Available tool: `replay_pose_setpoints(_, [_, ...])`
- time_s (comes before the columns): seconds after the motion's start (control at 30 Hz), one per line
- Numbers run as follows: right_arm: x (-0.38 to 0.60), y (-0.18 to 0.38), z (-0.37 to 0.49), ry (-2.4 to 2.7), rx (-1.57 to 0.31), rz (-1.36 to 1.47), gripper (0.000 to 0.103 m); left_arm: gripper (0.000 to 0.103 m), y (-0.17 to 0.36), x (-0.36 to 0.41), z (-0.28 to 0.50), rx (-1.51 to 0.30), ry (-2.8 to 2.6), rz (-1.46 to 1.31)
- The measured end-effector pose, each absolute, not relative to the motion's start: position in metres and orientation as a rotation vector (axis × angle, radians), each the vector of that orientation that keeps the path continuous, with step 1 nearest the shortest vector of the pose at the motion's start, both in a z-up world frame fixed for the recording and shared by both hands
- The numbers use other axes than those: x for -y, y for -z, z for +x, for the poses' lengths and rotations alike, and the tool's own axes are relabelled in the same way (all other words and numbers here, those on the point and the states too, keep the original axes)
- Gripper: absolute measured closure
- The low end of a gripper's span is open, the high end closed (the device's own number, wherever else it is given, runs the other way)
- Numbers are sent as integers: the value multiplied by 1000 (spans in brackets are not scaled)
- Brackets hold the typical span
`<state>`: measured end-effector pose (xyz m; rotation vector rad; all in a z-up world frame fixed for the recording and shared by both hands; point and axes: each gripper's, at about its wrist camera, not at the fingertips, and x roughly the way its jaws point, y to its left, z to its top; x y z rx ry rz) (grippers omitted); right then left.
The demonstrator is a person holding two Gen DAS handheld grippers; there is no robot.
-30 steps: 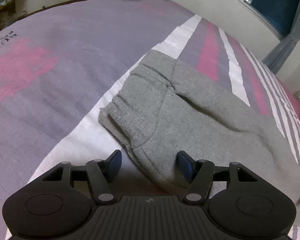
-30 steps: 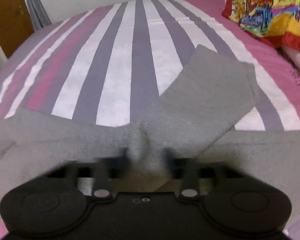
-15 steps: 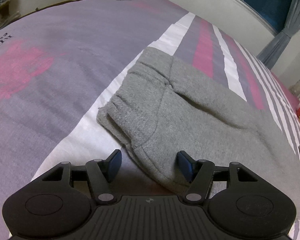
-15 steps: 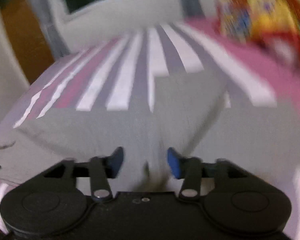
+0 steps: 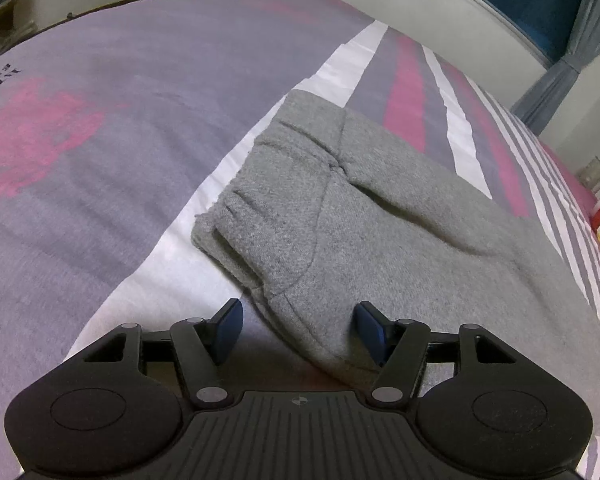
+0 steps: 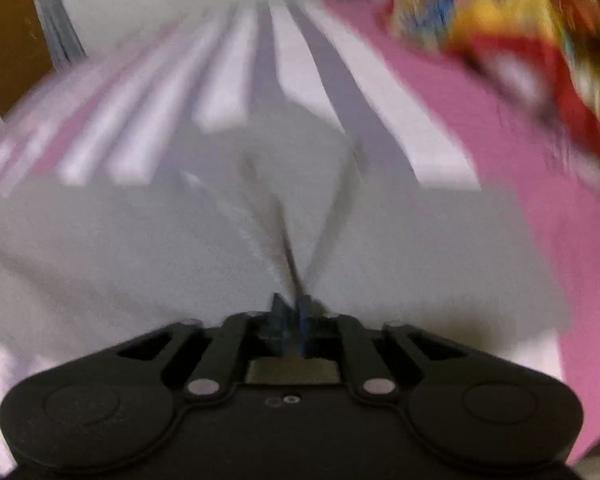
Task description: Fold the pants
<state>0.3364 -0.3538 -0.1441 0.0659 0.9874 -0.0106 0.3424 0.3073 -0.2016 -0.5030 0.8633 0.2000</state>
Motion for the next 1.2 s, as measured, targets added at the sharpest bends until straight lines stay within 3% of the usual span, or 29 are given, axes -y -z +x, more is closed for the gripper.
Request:
replay_pose_setpoints(0.03, [352, 136, 331, -6, -951, 32, 76, 40, 201, -308, 343, -865, -198, -503])
replay_pose_setpoints(0.13, [335, 108, 323, -82, -814, -91, 67, 40, 202, -308, 342, -863, -194, -504])
replay_pose_setpoints(0.23, [308, 103, 344, -164, -778, -257, 67, 39, 203, -307, 342, -859, -201, -508])
replay_pose_setpoints(0.4, [259, 141, 396, -194, -828, -539, 69, 39, 203, -305, 340, -859, -206, -508])
replay_pose_setpoints(0.47, [253, 145, 414, -161, -839, -569, 85, 39, 203, -305, 340, -863, -203, -507])
replay_pose_setpoints(0.5, [258, 140, 419, -140, -829, -536, 98, 39, 203, -306, 341, -865, -203, -508])
replay_pose_setpoints(0.77, [397, 62, 367, 118, -572, 90, 98, 39, 203, -306, 340, -860, -189, -497])
replay_pose_setpoints(1.03, [517, 167, 300, 223, -652, 641, 99, 39, 200, -305, 347, -891, -190, -489])
replay_pose_setpoints(1.2, [509, 165, 292, 212, -596, 700, 99, 39, 199, -304, 350, -899, -201, -487])
